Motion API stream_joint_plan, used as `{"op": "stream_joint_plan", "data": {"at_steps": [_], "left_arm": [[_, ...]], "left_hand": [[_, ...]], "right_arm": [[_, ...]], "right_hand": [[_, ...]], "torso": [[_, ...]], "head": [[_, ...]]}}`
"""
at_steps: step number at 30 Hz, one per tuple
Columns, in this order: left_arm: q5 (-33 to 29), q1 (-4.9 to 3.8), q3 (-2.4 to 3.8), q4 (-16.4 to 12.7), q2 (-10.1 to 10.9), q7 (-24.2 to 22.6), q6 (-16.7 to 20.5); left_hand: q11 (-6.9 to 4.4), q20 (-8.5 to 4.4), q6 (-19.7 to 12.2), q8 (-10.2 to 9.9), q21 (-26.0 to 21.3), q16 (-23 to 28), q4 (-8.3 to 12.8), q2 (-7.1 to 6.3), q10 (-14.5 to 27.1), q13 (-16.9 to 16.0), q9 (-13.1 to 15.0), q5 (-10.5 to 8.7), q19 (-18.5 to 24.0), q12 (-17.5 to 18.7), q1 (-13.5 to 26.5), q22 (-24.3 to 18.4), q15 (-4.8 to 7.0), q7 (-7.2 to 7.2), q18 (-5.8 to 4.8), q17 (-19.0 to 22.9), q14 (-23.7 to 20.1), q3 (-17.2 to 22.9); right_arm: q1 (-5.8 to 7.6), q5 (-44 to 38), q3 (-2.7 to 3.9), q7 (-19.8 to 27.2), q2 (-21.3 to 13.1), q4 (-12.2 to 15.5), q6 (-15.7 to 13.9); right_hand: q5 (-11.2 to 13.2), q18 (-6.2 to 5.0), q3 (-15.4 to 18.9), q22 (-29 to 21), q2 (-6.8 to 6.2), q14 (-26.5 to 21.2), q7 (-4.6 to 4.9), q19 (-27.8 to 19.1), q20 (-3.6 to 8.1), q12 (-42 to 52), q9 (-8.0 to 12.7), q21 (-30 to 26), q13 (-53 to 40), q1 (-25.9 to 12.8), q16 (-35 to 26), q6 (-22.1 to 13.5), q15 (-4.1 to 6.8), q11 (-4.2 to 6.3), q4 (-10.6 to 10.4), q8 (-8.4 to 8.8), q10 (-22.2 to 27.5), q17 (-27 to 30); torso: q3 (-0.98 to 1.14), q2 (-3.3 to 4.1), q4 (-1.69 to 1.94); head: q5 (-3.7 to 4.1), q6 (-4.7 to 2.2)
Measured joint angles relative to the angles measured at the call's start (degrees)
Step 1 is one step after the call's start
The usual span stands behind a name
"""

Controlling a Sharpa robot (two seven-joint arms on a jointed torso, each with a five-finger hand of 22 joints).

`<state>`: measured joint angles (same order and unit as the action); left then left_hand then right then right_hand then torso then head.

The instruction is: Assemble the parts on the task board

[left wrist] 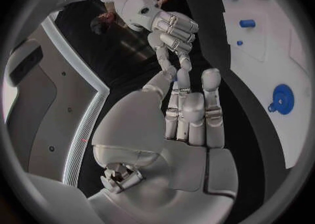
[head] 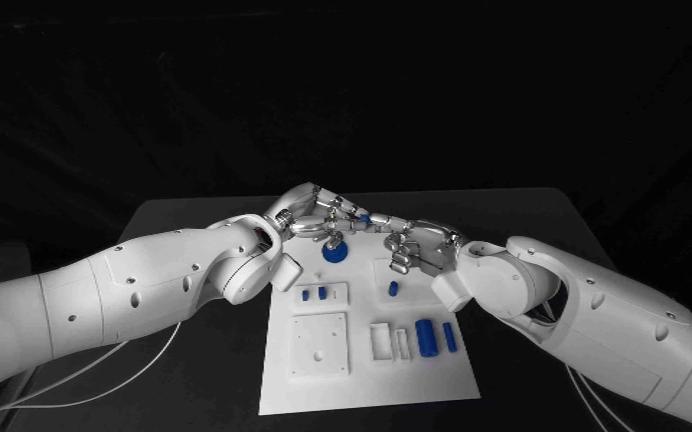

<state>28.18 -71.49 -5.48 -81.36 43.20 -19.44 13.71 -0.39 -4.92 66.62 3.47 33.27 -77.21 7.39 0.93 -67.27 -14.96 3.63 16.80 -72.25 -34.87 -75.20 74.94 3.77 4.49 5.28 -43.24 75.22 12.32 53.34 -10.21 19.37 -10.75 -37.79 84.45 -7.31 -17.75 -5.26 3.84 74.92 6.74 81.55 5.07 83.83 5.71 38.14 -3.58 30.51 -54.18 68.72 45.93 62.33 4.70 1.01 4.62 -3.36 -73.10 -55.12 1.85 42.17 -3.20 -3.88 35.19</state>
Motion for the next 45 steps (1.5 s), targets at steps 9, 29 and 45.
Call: {"op": "stream_joint_plan", "data": {"at_steps": [9,29,45], "left_arm": [[0.11,0.00,0.00,-0.05,-0.13,0.03,-0.04],[3.30,-0.03,0.02,0.30,-0.28,1.01,0.67],[4.87,-0.01,0.00,0.18,-0.47,1.51,0.71]], "left_hand": [[0.27,0.00,0.21,-0.16,0.00,0.26,0.00,0.00,1.57,-0.05,0.00,-0.34,0.00,0.00,0.00,-0.01,-0.12,0.22,-0.03,0.78,-0.55,0.00],[2.86,1.56,0.40,-0.16,-3.47,6.69,0.88,0.30,-1.64,11.24,0.10,-0.33,0.89,23.62,-0.96,-0.02,-1.65,0.66,0.53,11.30,-2.87,0.56],[3.37,1.96,0.32,-0.16,-4.00,6.98,1.34,0.05,-2.75,11.25,0.09,-0.33,0.49,28.41,-0.71,-0.03,-2.05,0.73,0.93,12.28,-2.86,1.35]], "right_arm": [[0.00,-0.06,0.00,0.19,0.15,-0.04,-0.04],[-0.03,-0.24,-0.03,0.83,0.11,-0.15,-0.61],[0.00,-2.16,-0.01,0.42,0.21,-0.28,-2.18]], "right_hand": [[1.84,0.00,-2.37,0.00,0.07,0.00,-0.27,0.00,0.00,0.26,0.00,0.24,-0.14,0.07,0.00,0.30,0.00,0.12,2.37,0.00,0.13,0.00],[3.11,0.87,-6.64,-0.01,-0.78,-0.22,-1.57,0.14,0.14,0.92,-0.29,1.89,-0.65,-0.78,1.21,4.48,0.18,0.45,3.60,0.04,0.44,-0.81],[3.59,0.88,-6.22,-0.01,-1.16,-0.21,-2.03,0.21,0.20,0.90,-0.26,2.44,-0.69,-1.16,1.42,5.53,0.18,0.75,3.19,0.04,0.29,-1.05]], "torso": [[0.00,-0.01,0.03],[0.07,0.00,-0.01],[-0.02,0.01,-0.01]], "head": [[0.08,-0.06],[0.05,-0.04],[0.21,-0.01]]}}
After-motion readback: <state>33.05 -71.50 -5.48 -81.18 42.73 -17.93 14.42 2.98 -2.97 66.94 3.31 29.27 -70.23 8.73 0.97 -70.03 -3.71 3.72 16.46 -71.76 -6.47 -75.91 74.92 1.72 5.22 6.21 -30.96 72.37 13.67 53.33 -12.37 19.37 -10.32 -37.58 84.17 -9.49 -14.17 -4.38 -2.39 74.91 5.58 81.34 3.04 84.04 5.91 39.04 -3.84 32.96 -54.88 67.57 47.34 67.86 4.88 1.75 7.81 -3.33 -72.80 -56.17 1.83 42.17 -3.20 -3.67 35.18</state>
